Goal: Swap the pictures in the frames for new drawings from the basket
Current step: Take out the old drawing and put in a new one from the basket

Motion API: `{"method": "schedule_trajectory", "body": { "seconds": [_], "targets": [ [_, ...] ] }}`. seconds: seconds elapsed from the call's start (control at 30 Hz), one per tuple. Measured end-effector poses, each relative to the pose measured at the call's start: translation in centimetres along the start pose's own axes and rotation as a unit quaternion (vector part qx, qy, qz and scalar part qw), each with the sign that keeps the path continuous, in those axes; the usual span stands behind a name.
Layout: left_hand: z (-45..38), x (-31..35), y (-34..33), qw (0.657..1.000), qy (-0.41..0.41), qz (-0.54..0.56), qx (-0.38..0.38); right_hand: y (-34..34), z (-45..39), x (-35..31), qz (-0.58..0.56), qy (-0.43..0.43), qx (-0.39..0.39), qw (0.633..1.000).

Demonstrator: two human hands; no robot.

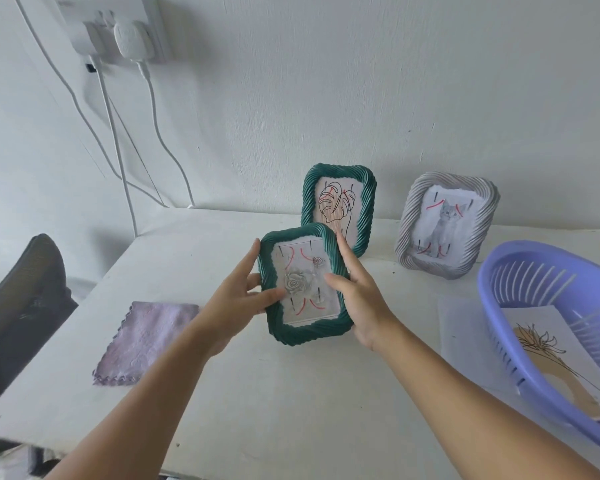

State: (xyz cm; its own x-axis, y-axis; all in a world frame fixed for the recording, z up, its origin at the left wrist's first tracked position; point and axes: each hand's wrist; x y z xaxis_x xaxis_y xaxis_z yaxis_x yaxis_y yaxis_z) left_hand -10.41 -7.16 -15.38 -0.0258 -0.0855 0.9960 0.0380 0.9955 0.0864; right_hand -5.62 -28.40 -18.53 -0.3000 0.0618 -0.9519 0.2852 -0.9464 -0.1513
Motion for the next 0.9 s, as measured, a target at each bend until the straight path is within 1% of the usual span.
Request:
{"method": "schedule_trajectory", "body": {
  "seconds": [0.13, 0.37, 0.47, 0.53, 0.57, 0.67, 0.73, 0.8, 0.9],
  "targets": [
    [0.0, -0.7, 0.1, 0.999, -0.002, -0.038, 0.012, 0.5, 0.5, 0.3, 0.072, 0.018, -0.015, 0.997],
    [-0.6, -1.3, 0.4, 0.999, 0.0, -0.053, -0.012, 1.0, 0.6, 0.8, 0.097, 0.004, -0.025, 0.995],
    [-0.8, -1.7, 0.7, 0.995, 0.005, -0.096, -0.02, 1.2, 0.9, 0.9, 0.173, 0.002, -0.025, 0.985],
    [-0.9, -2.1, 0.8, 0.988, 0.008, -0.148, -0.028, 1.2, 1.1, 0.7, 0.272, -0.002, -0.013, 0.962],
    [-1.0, -2.3, 0.9, 0.981, 0.007, -0.189, -0.032, 1.2, 1.1, 0.5, 0.332, -0.006, -0.001, 0.943],
    [-1.4, -3.0, 1.0, 0.943, 0.006, -0.332, -0.033, 0.8, 0.8, 0.2, 0.506, 0.012, 0.064, 0.86],
    [-1.5, -3.5, 1.2, 0.921, 0.001, -0.387, -0.032, 1.0, 0.4, 0.4, 0.566, 0.0, 0.085, 0.82],
    [-1.5, -4.1, 1.3, 0.914, 0.004, -0.405, -0.037, 1.2, 0.1, 0.9, 0.605, -0.026, 0.084, 0.791],
    [-1.2, -4.7, 1.3, 0.898, 0.017, -0.438, -0.043, 1.3, 0.3, 1.9, 0.63, -0.03, 0.088, 0.771]
  ]
}}
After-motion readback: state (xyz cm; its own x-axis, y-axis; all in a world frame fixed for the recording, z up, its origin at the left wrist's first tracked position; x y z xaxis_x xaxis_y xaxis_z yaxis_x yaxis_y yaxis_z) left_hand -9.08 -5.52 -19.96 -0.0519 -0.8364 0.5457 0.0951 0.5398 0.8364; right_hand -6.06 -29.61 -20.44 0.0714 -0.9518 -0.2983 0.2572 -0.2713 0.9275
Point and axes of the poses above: each hand's wrist, its own z-axis away from the middle knuckle, its own y-axis out of the back of the hand, x = y × z, and after that the axes turned 12 degrees about -y, right-handed
